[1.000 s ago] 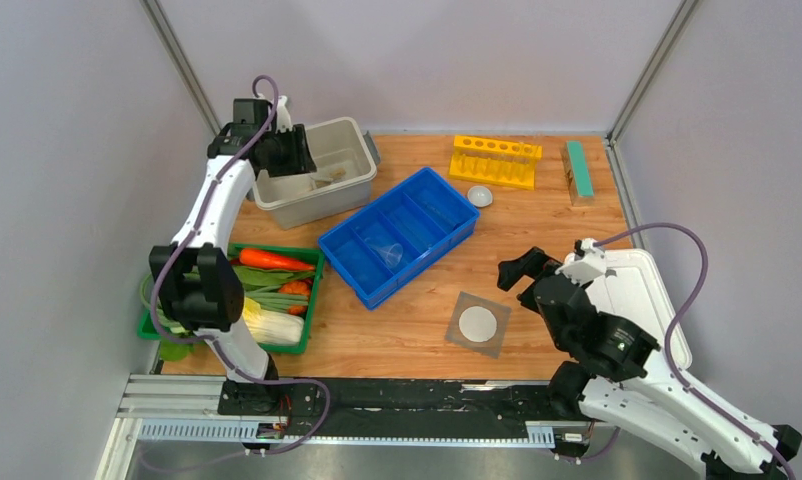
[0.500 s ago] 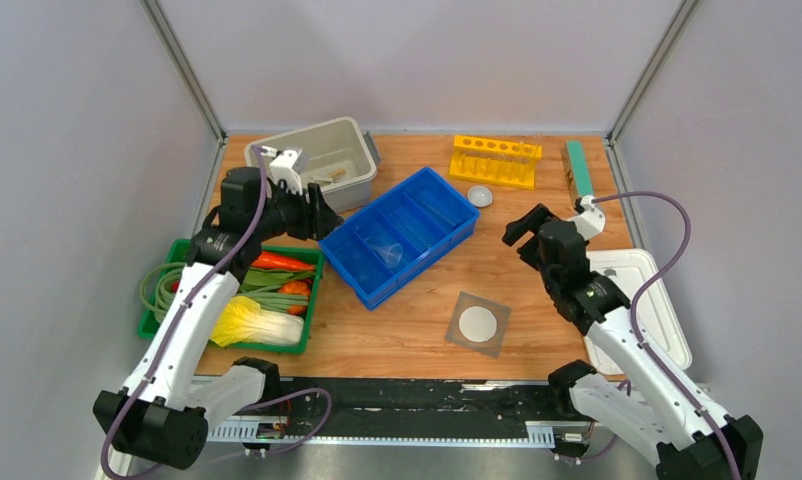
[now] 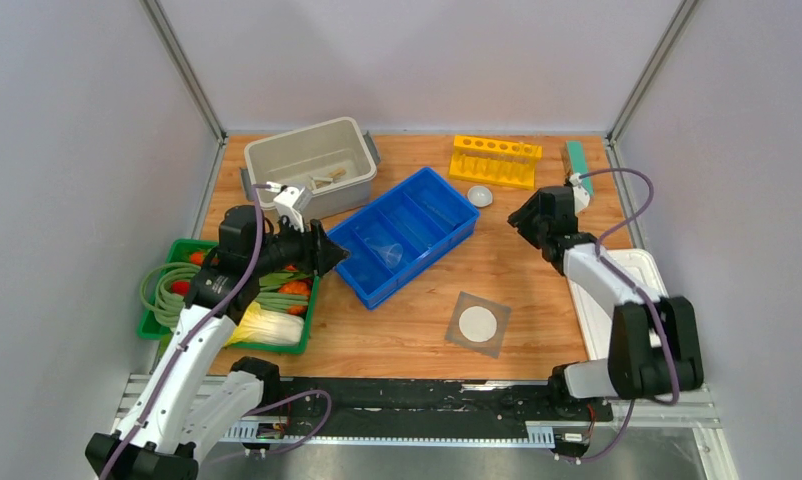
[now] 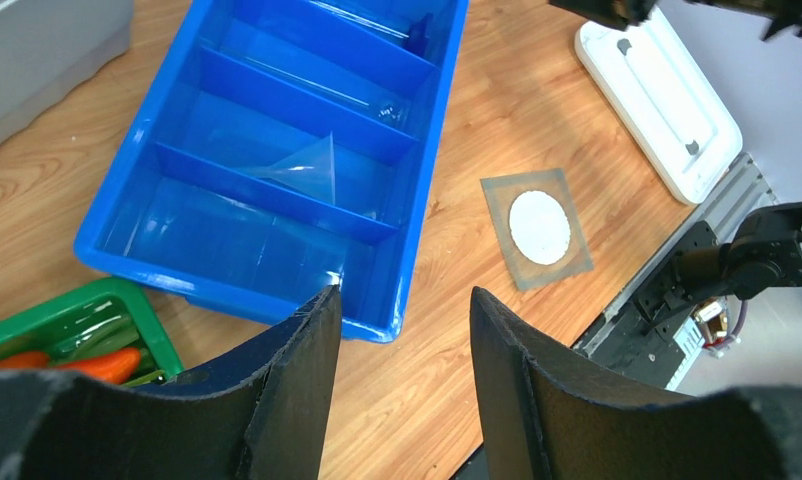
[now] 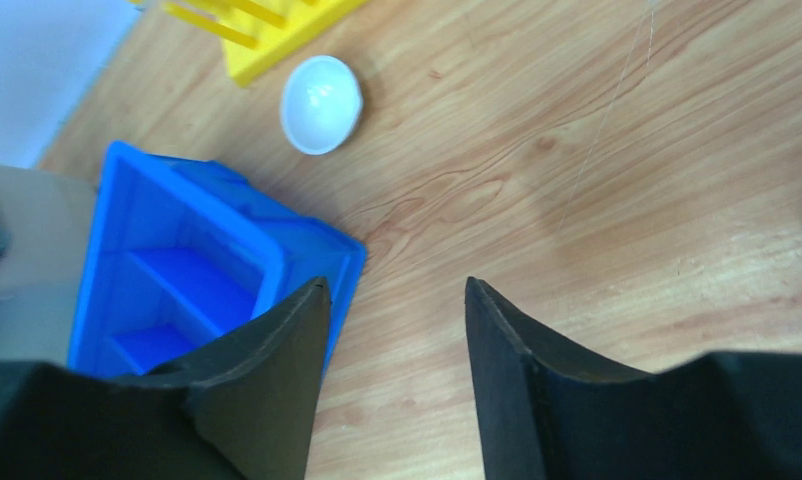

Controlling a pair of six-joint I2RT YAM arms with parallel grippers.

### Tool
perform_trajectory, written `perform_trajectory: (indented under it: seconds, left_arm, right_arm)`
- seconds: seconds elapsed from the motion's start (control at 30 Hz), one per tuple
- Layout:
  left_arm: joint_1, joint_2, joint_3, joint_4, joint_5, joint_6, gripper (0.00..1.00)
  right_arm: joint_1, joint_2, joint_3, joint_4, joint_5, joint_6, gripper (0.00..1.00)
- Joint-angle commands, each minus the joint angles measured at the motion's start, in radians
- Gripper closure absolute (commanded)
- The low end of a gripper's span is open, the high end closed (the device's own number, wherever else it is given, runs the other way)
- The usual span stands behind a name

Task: Organize the chemistry lab equipment

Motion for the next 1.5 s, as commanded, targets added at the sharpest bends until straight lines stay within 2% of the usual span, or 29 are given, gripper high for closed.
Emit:
perform_trajectory:
  seconds: [0.0, 0.27, 0.67, 1.07, 1.33, 1.47]
  left_arm:
    - [-0.002, -0.032, -0.008, 0.038, 0.003, 0.014, 0.42]
    - [0.0, -0.061, -0.011, 0.029, -0.015, 0.018, 0.42]
    - [-0.002, -0.049, -0.01, 0.032, -0.003, 0.014, 0.42]
    - [-0.002, -0.052, -0.007, 0.025, -0.02, 0.021, 0.43]
    - [-0.002, -0.063, -0.011, 0.018, -0.043, 0.031, 0.43]
    - [-0.002, -0.055, -0.011, 0.015, -0.04, 0.034, 0.43]
  right_arm:
    - [-0.02, 0.177, 0.166, 0.085, -0.084, -0.013, 0.52]
    - [-0.02, 0.493, 0.413, 0.092, -0.19, -0.016, 0.59]
    - [-0.022, 0.639, 0.532, 0.057, -0.187, 0.01, 0.62]
    - [-0.02, 0.678, 0.549, 0.014, -0.151, 0.036, 0.69]
    - [-0.02, 0.584, 0.481, 0.002, -0.067, 0.033, 0.96]
    - [-0.023, 0.489, 0.412, -0.003, 0.002, 0.024, 1.0]
